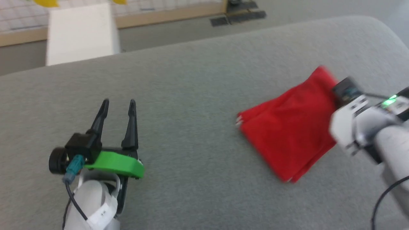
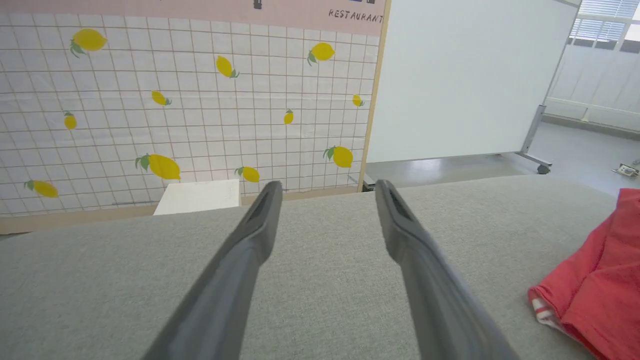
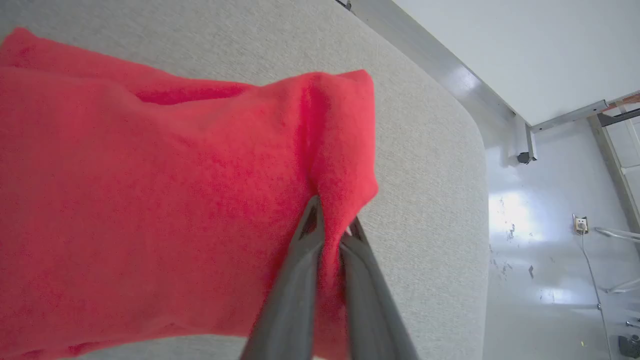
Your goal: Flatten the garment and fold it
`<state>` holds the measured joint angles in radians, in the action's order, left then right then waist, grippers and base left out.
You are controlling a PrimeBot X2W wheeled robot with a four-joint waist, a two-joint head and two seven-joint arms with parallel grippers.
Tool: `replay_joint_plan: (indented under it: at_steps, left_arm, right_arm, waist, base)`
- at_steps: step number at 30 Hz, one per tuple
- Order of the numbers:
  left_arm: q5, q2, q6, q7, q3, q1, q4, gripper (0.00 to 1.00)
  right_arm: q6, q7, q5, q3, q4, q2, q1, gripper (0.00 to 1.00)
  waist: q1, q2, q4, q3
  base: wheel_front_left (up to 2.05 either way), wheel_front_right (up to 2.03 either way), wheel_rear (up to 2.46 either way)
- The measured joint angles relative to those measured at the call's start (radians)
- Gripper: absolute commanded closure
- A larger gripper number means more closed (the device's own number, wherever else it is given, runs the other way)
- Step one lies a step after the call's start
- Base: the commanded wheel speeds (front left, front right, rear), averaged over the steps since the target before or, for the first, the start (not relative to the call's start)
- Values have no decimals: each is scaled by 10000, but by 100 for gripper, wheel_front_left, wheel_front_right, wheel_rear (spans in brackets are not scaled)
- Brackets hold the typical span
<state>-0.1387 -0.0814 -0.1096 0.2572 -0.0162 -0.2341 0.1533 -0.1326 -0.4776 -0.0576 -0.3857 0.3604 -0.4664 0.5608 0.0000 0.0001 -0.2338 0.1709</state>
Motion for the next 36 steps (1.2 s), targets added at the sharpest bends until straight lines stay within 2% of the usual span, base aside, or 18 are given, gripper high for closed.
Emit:
replay_joint_plan:
  at_steps: [3, 6, 13, 19, 22, 23, 24, 25, 26, 31, 33, 36]
  left_arm:
    - [56, -201, -40, 0, -67, -356, -25, 0]
    - [192, -378, -42, -8, -146, -592, -130, 0]
    - [424, -1003, -54, -458, -211, -946, -587, 0]
    - [426, -1174, -54, -800, -297, -1073, -1022, 0]
    - [422, -1214, -54, -807, -334, -1081, -1035, 0]
    - [422, -1212, -54, -800, -341, -1084, -1024, 0]
    - [420, -1206, -52, -790, -351, -1083, -1007, 0]
    - [408, -1191, -52, -765, -370, -1083, -961, 0]
    - [407, -1160, -48, -732, -393, -1079, -911, 0]
    - [213, -821, -23, -364, -504, -1011, -395, 0]
    - [111, -635, 33, -249, -533, -920, -219, 0]
    - [-355, -253, 52, -81, -589, -407, 190, 0]
  right_arm:
    - [0, 648, 276, 395, 803, -518, 637, 100]
    - [0, 1237, 690, 1089, 1515, -752, 1106, 100]
    - [0, 2443, 2042, 3463, 2702, -648, 1899, 100]
    - [0, 3187, 3156, 5753, 3254, -347, 2227, 100]
    - [0, 3436, 3701, 6362, 3402, -123, 2245, 100]
    - [0, 3517, 3833, 6483, 3432, -75, 2245, 92]
    - [0, 3634, 3975, 6636, 3457, -33, 2245, 69]
    - [0, 3747, 4130, 6771, 3488, 4, 2243, 27]
    - [0, 3835, 4209, 6901, 3515, 25, 2241, 0]
    - [0, 4525, 4245, 7538, 3561, 69, 2108, 0]
    - [0, 4744, 4224, 7438, 3557, 23, 1912, 0]
    - [0, 5244, 3398, 7020, 3214, 146, 1142, 0]
  waist:
    - [0, 0, -381, 401]
    - [1, 0, -689, 879]
    - [1, 0, -1241, 2066]
    - [2, 0, -1412, 2972]
    - [2, 0, -1372, 3259]
    - [2, 0, -1331, 3298]
    - [2, 0, -1275, 3327]
    - [1, 0, -1220, 3336]
    - [1, 0, -1180, 3327]
    - [1, 0, -997, 2946]
    - [1, 0, -915, 2697]
    - [-1, 0, -578, 1846]
  base:
    - [0, 0, 0]
    - [0, 0, 0]
    - [0, 0, 0]
    - [0, 0, 0]
    - [0, 0, 0]
    - [0, 0, 0]
    - [0, 0, 0]
    - [0, 0, 0]
    - [0, 0, 0]
    - [0, 0, 0]
    - [0, 0, 0]
    - [0, 0, 0]
